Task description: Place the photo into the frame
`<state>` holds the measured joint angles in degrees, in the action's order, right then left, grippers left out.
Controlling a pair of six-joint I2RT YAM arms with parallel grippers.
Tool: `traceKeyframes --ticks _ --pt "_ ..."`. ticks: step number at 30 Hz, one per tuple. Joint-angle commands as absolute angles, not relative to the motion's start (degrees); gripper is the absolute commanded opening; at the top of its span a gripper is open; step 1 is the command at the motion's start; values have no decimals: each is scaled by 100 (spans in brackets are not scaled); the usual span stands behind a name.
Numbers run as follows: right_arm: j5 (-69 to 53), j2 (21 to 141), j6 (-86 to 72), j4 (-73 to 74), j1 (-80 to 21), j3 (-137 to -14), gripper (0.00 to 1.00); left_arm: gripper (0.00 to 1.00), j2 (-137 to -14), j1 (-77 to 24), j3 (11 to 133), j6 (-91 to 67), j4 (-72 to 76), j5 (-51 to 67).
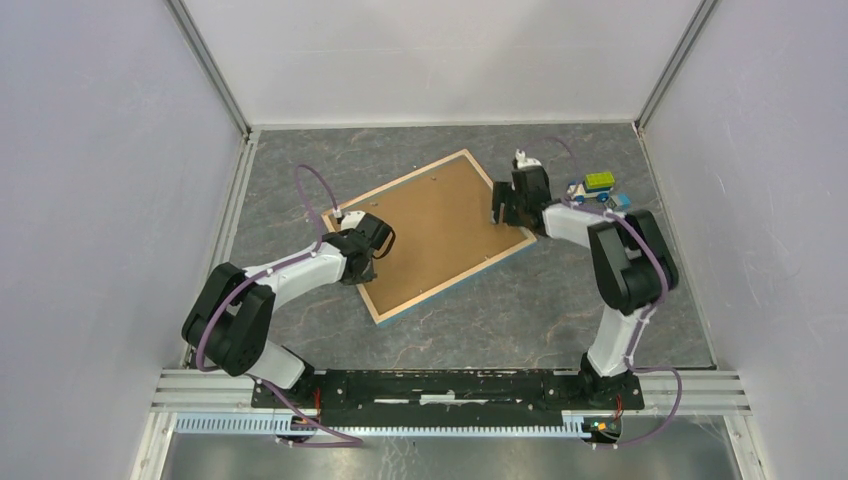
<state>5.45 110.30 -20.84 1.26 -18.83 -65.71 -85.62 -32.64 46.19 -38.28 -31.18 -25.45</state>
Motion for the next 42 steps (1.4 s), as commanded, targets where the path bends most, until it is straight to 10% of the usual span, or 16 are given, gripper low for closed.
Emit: traceKeyframes --ticks 1,22,42 --pt "431 9820 -2601 -420 -1974 -5163 81 2 -8609 -3324 4546 -3421 -3041 -2606" --pt "2762 10343 -3724 1304 -2341 -6173 83 2 -8710 -3398 4608 -3436 -3094 -2695" --pt "2511 10434 -3621 1209 -2340 -6041 63 2 -8650 -3406 4582 -3463 -3085 -2720"
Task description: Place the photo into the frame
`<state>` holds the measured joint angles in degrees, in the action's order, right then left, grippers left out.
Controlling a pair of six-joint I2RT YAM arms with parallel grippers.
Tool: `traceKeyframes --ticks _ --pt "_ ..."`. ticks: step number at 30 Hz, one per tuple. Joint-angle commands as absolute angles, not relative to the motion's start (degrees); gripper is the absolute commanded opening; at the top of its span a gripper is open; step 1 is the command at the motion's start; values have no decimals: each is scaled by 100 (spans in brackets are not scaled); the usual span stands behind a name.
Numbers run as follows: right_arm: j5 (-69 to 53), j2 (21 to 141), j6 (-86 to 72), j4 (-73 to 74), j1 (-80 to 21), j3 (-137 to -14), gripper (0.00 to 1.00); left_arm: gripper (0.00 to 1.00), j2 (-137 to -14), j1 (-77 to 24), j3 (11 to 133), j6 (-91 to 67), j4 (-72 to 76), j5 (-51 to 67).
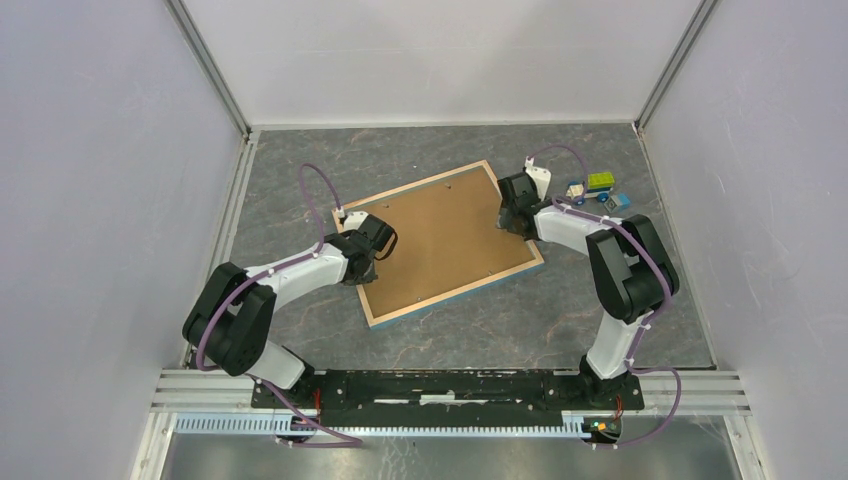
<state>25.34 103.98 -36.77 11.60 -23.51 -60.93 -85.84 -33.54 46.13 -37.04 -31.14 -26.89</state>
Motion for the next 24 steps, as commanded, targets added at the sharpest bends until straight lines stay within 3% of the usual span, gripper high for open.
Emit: traceKeyframes --ticks 1,5,9,16,24 --pt "2428 10432 -3579 1188 -2342 -6032 60 2 -8646 -3403 4571 -3461 -3085 -2724" --pt "2182 10361 -3432 1058 -2342 -5959 52 2 -8638 -3405 4563 -3477 -3083 -2733" --pt "2088 10286 -3262 1072 -2339 -5930 50 2 -8657 -3398 4579 -3470 -3093 -2738" --pt "1977 10305 -3206 984 -2337 -5976 66 2 -8683 -3405 4588 -3468 -3094 -2734" --pt "2044 10476 -3181 1260 -2332 -6150 65 2 -8659 -3407 4580 -3487 -3102 -2749"
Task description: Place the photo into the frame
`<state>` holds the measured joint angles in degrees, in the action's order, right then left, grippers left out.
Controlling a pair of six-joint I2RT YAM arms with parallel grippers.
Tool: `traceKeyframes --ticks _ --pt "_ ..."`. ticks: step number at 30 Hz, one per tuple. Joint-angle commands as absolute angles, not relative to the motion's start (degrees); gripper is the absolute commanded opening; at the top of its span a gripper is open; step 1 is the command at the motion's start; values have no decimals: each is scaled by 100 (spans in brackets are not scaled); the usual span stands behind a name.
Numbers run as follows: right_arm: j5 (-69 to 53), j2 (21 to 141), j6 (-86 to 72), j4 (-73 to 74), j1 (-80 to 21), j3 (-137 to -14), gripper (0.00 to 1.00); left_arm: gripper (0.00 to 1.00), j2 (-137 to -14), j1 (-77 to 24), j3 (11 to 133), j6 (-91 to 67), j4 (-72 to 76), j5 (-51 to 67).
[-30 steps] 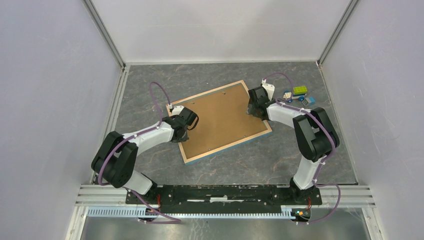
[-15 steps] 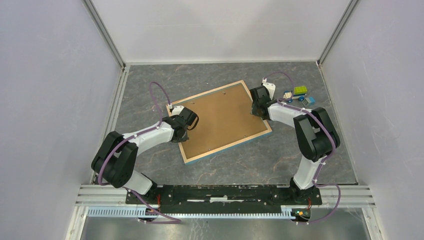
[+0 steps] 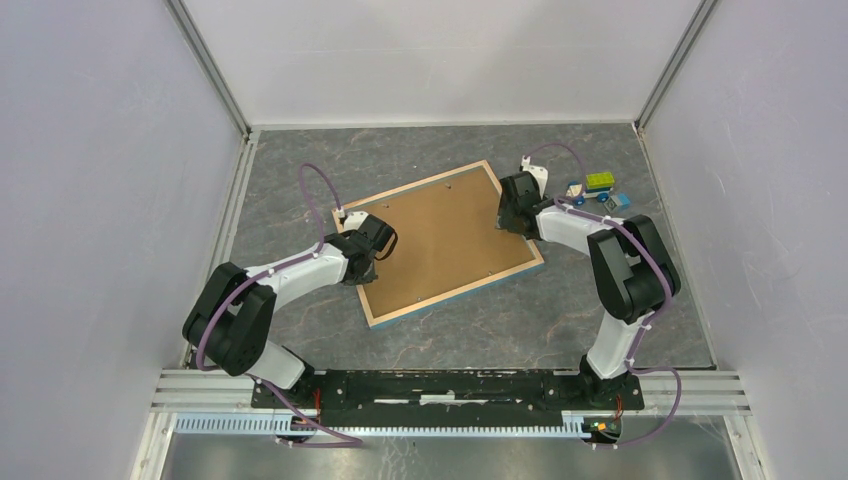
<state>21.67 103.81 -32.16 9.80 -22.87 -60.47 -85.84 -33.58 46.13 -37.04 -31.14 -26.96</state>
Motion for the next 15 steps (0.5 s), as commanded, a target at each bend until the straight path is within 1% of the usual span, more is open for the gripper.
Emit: traceKeyframes --ticks 1,3,7,10,15 --pt "2040 10415 -3185 1268 -2339 -6114 64 2 -8658 -3399 4579 -3488 -3105 -2755" --pt "2008 10230 -3182 1176 -2338 -5960 59 2 -8649 -3408 4572 -3496 -3105 -2769" --pt "1823 10014 -3140 909 -2347 -5709 57 2 -8650 -3403 4580 -3496 -3104 -2769" --pt "1688 10134 -3069 991 -2343 -5817 57 2 -8636 -3403 4572 -3497 -3098 -2762" --pt "1479 10241 -2938 1125 -2349 -5956 62 2 -8589 -3408 4537 -3522 -3103 -2777"
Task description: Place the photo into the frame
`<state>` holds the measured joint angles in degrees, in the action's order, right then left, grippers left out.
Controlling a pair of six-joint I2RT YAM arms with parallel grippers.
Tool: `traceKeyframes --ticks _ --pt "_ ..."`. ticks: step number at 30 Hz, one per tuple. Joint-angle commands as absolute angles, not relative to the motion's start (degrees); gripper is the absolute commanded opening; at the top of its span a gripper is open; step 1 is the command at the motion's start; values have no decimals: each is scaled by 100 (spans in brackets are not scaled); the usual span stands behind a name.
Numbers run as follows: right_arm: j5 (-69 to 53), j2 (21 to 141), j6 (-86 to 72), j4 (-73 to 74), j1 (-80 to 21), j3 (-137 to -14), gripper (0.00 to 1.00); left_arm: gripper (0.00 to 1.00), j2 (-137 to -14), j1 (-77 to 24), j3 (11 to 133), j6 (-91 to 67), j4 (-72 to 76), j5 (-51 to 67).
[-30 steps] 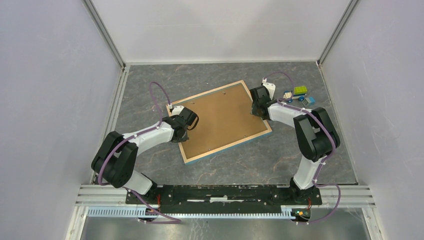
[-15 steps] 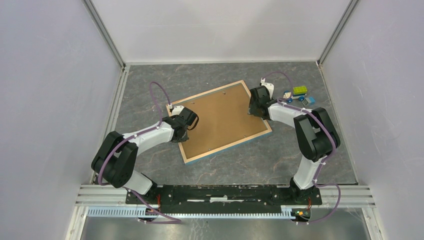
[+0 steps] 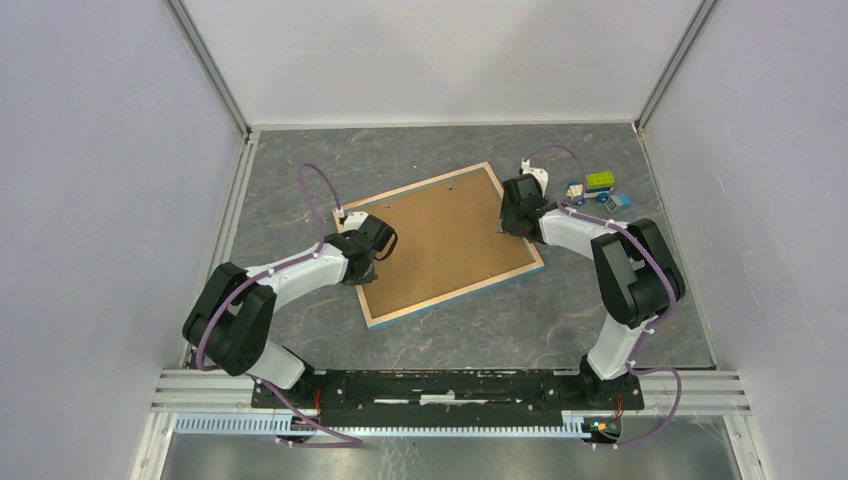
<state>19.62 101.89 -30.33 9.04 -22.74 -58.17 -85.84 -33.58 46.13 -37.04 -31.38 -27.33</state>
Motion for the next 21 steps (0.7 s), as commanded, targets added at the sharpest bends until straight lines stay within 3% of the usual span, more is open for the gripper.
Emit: traceKeyframes --ticks 1,12,16,21 --pt "1465 10232 -2923 1156 -2347 -5945 62 2 -8587 -3404 4536 -3522 -3103 -2778" --pt "1427 10165 -2729 1173 -2351 -5817 52 2 -8562 -3399 4527 -3515 -3080 -2769" --pt "1299 10095 -2506 1144 -2353 -5815 42 2 -8552 -3406 4520 -3515 -3073 -2778" --pt "1178 10191 -2138 1199 -2351 -5916 39 2 -8561 -3405 4523 -3515 -3069 -2769"
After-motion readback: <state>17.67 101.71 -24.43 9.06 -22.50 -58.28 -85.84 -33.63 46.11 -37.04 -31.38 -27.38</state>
